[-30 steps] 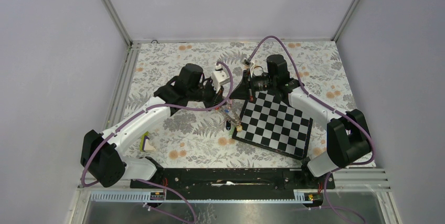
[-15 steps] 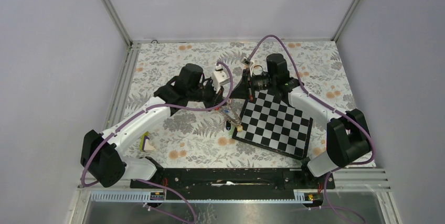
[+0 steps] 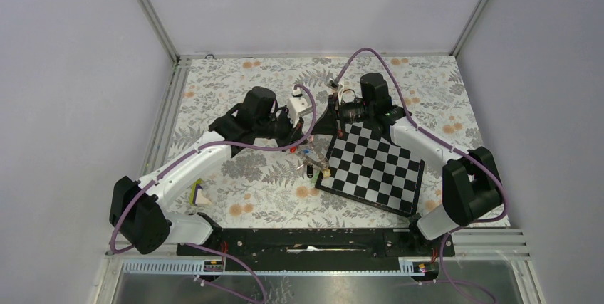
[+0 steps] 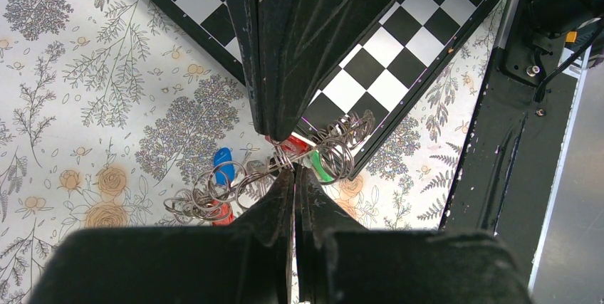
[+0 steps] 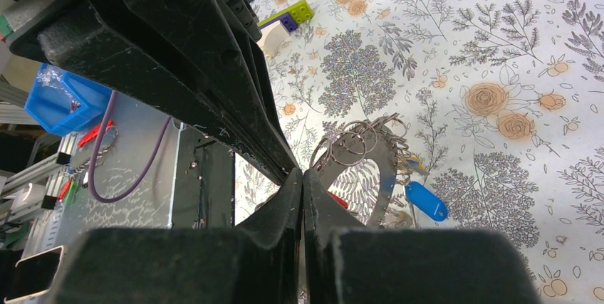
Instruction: Put the keys on the keyring
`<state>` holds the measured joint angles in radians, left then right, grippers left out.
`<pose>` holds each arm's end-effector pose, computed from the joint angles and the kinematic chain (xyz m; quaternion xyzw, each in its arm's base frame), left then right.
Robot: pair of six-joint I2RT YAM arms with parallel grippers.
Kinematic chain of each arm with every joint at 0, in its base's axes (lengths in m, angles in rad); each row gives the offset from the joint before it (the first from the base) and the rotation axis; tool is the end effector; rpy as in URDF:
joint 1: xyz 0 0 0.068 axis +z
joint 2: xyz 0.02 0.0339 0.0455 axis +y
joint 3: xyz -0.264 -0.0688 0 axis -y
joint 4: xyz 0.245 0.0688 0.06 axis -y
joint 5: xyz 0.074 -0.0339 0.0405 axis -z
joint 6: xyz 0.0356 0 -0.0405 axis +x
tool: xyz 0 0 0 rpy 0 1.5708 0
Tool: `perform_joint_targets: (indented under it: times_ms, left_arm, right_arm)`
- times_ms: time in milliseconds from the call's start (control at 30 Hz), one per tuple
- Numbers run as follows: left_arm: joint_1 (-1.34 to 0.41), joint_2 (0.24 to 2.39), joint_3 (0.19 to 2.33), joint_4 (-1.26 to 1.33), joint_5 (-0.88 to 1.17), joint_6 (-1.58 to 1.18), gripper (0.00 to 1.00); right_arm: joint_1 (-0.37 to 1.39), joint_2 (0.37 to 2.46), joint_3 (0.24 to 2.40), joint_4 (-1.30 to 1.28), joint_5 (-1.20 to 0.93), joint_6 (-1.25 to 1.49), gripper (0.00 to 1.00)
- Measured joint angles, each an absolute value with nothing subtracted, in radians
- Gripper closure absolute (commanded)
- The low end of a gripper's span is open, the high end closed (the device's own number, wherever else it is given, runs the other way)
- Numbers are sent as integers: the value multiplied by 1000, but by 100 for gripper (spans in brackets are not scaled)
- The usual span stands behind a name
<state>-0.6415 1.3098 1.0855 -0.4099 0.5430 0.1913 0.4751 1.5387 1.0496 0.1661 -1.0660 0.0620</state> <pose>0.2199 -0.1872 0.3107 0.4584 0.7372 -0.3303 0.3704 0.2903 0.1844 0.2863 -0.4339 0.6233 0.5311 0.3757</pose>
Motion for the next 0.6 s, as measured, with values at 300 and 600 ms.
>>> perform_joint_targets:
  times_ms: [300,600]
  left_arm:
    - [-643,1310,1077,-407,549,191,100]
    - [-643,1310,1076,-400,557,191,100]
  right_arm:
    - [477,1539,1050,157,-1064,44,100]
    - [478,1539,1050,148,-1063,38,100]
